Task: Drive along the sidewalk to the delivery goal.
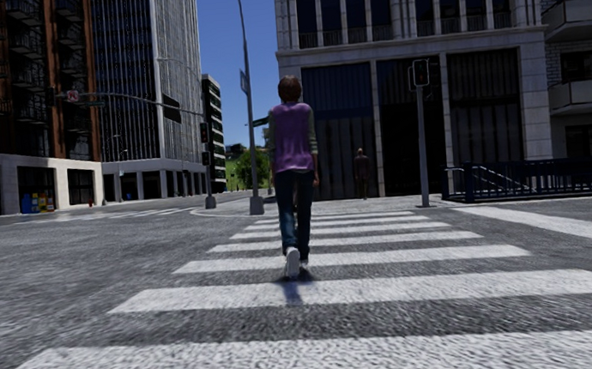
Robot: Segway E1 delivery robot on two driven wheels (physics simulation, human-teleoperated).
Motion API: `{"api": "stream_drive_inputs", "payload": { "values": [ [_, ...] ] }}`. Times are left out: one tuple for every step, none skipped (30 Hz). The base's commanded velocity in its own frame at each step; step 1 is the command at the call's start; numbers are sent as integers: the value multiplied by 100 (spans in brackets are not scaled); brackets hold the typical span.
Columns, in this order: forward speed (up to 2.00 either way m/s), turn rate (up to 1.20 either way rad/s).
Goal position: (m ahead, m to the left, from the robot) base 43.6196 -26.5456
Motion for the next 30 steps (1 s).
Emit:
{"api": "stream_drive_inputs", "payload": {
  "values": [
    [145, 0],
    [145, 0],
    [146, 0],
    [147, 0],
    [149, 0],
    [149, -3],
    [152, -6],
    [153, -9],
    [153, -11],
    [153, -11],
    [153, -11],
    [152, -1],
    [150, 0],
    [141, 0],
    [141, 0],
    [132, 0],
    [119, 0],
    [114, 0],
    [113, 0],
    [112, 0],
    [112, 0],
    [112, 0],
    [112, 0],
    [112, 0],
    [112, 0],
    [112, 0],
    [112, 0],
    [112, 0],
    [112, -1],
    [111, -4]
  ]
}}
